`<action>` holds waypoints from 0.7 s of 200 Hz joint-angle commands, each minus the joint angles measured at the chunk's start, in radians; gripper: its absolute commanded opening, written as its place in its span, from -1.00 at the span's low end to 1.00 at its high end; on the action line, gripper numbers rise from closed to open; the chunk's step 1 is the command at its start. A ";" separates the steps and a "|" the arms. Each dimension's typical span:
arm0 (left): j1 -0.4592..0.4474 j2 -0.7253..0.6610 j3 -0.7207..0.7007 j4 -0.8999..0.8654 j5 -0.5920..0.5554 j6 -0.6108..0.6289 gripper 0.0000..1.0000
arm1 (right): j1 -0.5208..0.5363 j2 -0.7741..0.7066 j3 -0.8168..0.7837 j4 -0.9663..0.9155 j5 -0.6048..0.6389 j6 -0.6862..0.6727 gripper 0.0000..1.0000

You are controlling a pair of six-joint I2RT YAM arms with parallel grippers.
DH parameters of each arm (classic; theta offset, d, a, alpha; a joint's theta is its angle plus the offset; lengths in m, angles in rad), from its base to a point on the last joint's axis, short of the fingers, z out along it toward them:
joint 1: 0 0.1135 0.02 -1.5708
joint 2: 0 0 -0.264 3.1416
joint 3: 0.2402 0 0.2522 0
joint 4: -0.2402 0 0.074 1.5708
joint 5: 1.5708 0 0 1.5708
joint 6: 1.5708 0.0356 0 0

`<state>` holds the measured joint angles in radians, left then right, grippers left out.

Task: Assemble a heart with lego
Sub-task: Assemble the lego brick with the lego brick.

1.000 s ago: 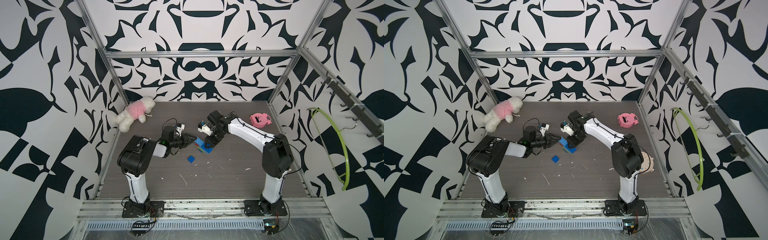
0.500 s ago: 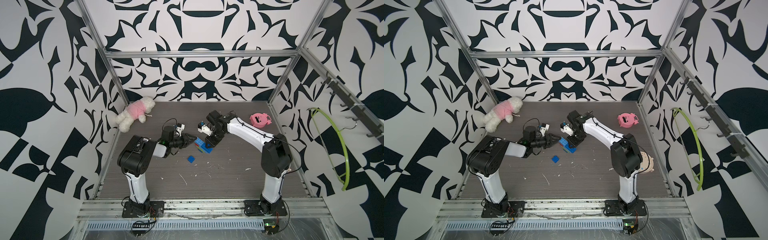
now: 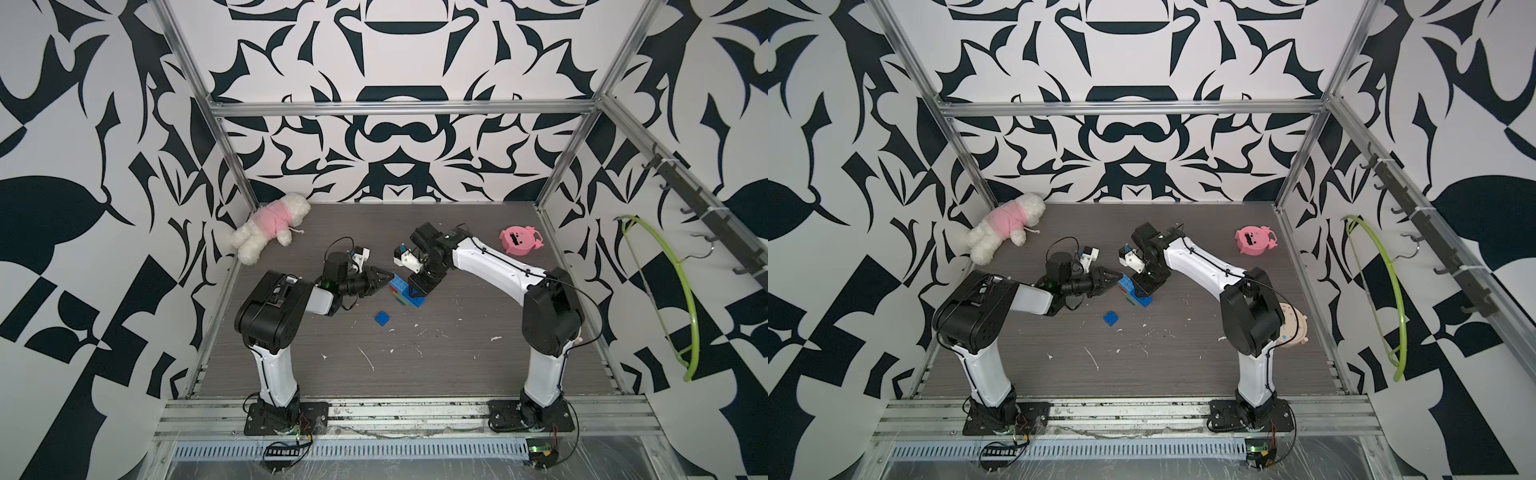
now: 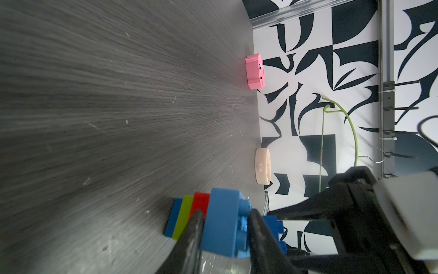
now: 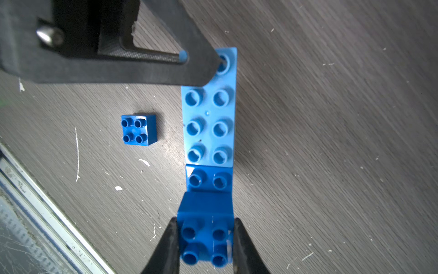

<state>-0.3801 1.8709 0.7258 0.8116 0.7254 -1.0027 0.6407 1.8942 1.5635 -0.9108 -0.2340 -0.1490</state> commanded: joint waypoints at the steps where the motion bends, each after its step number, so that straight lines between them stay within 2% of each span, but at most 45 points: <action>1: -0.002 0.007 -0.012 0.011 -0.002 0.002 -0.32 | 0.011 0.003 -0.050 -0.050 0.087 0.007 -0.61; 31: -0.001 0.011 -0.016 0.017 -0.004 0.003 -0.32 | 0.036 0.026 -0.071 -0.031 0.148 0.035 -0.62; 88: -0.002 0.007 -0.037 0.023 -0.007 0.003 -0.32 | 0.040 0.061 -0.081 0.033 0.103 0.051 -0.62; 140: -0.001 0.008 -0.059 0.042 -0.008 -0.001 -0.32 | 0.045 0.043 -0.031 -0.010 0.131 0.045 -0.56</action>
<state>-0.3817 1.8709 0.7074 0.8867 0.7246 -1.0061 0.6804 1.8969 1.5440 -0.8700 -0.1543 -0.1120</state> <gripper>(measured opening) 0.339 0.313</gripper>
